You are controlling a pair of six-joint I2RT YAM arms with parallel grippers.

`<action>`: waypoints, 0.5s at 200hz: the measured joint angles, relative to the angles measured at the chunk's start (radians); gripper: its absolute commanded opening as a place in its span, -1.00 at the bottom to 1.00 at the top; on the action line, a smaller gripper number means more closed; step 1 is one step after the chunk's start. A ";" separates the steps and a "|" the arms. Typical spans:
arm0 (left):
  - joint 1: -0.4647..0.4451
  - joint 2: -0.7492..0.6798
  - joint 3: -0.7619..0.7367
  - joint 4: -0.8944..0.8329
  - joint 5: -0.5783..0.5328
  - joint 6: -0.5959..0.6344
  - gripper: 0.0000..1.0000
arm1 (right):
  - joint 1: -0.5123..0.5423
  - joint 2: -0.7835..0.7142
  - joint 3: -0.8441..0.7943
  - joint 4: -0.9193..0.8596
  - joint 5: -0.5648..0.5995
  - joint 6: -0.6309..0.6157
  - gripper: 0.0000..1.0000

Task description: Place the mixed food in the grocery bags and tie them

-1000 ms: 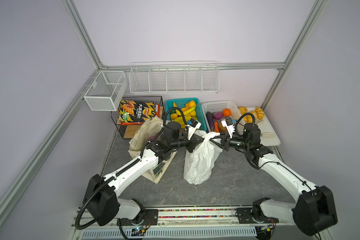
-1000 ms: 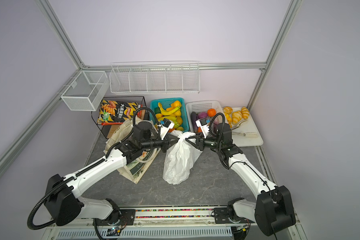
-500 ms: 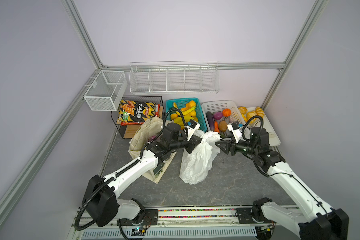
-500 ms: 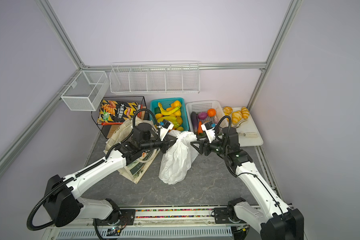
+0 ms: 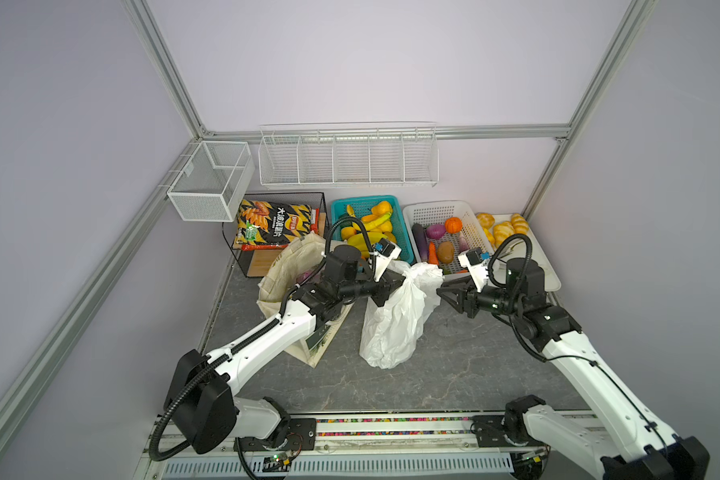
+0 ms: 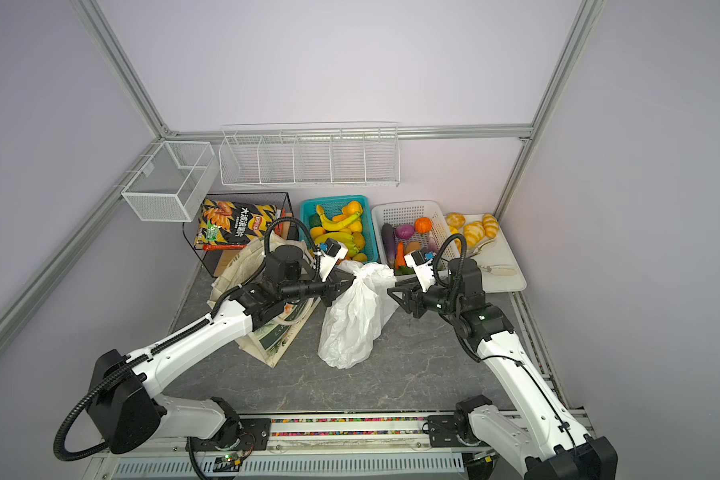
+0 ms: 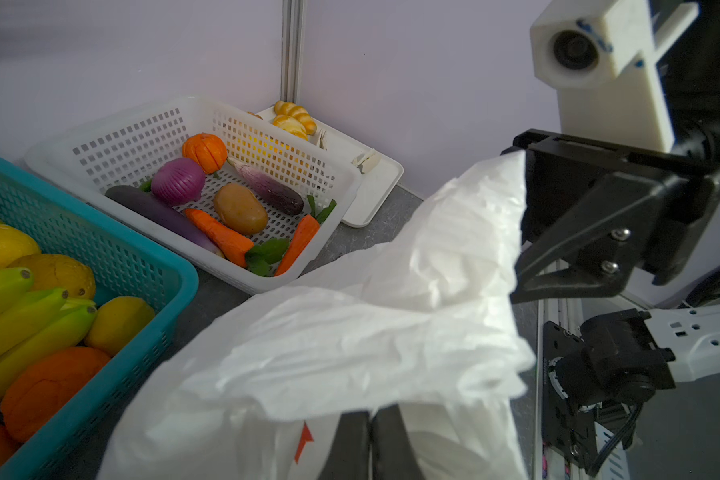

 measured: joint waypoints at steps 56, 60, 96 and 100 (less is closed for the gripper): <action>0.000 0.000 0.000 0.000 0.006 0.000 -1.00 | 0.000 0.038 0.020 0.050 -0.040 0.035 -0.19; 0.000 0.000 0.000 0.000 0.007 0.000 -1.00 | 0.000 0.040 0.021 0.053 -0.041 0.035 -0.17; 0.000 0.000 0.000 0.000 0.009 0.000 -1.00 | 0.000 0.051 0.027 0.080 -0.046 0.046 -0.14; 0.000 0.000 0.000 0.000 0.009 0.000 -1.00 | 0.000 0.054 0.028 0.084 -0.048 0.046 -0.14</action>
